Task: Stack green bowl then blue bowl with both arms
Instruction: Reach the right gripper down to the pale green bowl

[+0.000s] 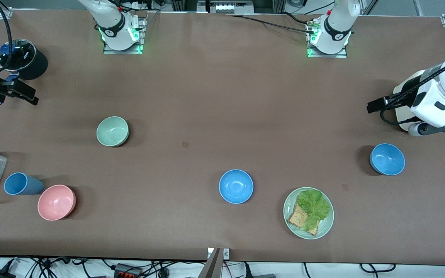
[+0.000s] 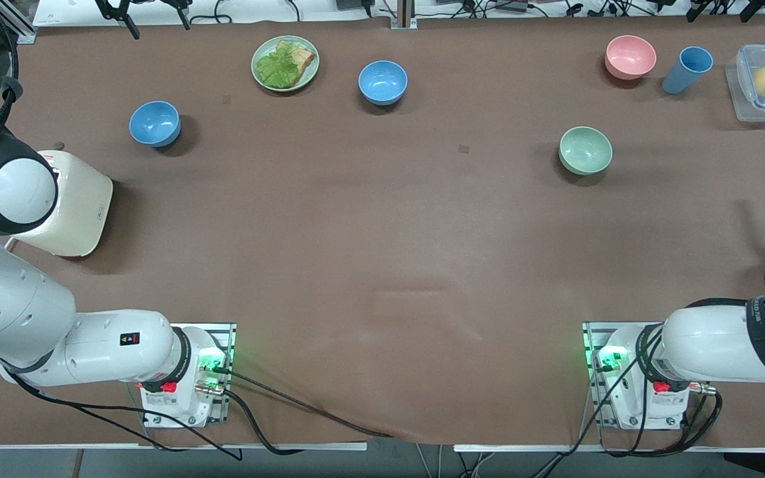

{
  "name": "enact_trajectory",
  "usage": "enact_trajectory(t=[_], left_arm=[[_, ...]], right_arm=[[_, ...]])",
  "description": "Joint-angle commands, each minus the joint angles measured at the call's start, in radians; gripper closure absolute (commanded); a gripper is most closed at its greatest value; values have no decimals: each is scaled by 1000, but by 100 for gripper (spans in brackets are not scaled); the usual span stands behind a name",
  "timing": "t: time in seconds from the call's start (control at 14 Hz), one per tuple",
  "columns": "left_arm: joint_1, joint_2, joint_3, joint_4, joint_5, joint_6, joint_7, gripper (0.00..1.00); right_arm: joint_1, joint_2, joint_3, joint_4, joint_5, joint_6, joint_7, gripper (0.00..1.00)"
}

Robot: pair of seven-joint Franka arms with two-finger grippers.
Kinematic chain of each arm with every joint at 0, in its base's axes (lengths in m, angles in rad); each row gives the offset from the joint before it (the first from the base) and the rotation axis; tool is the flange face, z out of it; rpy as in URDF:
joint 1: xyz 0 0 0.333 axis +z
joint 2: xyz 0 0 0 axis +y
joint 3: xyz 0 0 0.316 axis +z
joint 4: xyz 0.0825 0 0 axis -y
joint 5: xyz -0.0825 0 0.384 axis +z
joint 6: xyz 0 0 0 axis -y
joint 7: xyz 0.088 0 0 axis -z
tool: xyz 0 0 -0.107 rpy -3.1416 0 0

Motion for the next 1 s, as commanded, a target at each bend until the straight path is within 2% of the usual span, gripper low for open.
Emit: enact_trajectory(t=[0.0,0.29,0.57,0.71,0.93], left_arm=[[6,0,3,18,-15,-14,25,0],[5,0,3,18,-16,-14,23,0],[25,-5,1,15,-65,-18,23,0],[14,-3,3,18,-69,-21,14,0],[32,3,4,14,-78,-11,9,0]], right_arm=[[12,46,8,-12,-17,1,-6,0],[70,204,7,-17,-17,15,14,0],[63,376,0,-28,-17,122,15,0],[44,420,0,-69,-17,162,14,0],[47,433,0,-199,-17,298,14,0]])
